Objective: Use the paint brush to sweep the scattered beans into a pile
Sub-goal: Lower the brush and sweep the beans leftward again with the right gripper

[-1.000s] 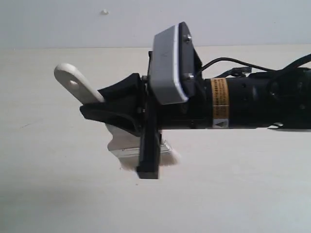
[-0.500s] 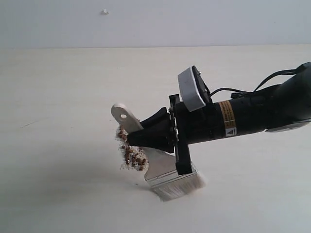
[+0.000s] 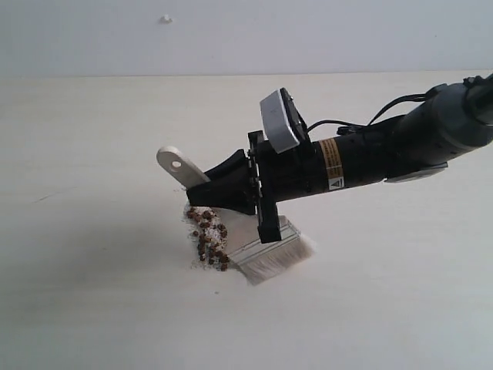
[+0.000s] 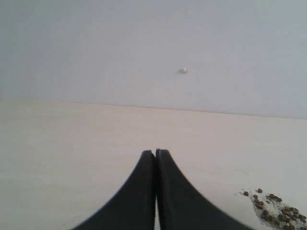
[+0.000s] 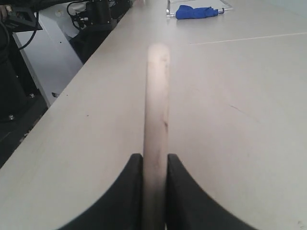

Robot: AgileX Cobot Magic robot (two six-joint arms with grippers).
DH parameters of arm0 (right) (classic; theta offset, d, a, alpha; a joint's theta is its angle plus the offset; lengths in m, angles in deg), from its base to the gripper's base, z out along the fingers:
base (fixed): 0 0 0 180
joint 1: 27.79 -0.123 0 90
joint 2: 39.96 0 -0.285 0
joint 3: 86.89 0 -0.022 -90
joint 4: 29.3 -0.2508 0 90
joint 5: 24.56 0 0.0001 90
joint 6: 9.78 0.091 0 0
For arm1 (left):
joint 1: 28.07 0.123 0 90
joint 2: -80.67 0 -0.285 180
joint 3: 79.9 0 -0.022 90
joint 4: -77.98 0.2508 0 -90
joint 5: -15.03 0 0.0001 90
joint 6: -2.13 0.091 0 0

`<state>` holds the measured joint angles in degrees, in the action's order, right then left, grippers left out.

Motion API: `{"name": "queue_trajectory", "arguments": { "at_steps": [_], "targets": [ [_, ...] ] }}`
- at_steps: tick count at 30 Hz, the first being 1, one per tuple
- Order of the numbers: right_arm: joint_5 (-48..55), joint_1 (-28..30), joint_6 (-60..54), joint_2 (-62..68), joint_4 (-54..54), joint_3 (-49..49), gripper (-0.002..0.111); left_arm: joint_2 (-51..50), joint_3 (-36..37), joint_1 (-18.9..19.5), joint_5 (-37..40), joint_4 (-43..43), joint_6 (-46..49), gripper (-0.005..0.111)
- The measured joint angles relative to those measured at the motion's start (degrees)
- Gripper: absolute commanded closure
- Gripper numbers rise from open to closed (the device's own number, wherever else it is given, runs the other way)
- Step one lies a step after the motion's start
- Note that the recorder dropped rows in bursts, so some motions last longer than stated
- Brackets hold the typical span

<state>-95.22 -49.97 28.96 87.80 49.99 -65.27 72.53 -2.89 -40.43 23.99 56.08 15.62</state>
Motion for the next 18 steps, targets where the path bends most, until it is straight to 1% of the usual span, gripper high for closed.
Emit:
{"name": "queue_trajectory", "arguments": {
  "at_steps": [12, 18],
  "targets": [
    [1.0, 0.0, 6.3, -0.1, -0.1, -4.7, 0.108, 0.0, 0.0, 0.0, 0.0, 0.0, 0.0, 0.107],
    [1.4, 0.0, 12.0, -5.9, 1.5, -5.1, 0.108, 0.0, 0.0, 0.0, 0.0, 0.0, 0.0, 0.107]
  ]
}}
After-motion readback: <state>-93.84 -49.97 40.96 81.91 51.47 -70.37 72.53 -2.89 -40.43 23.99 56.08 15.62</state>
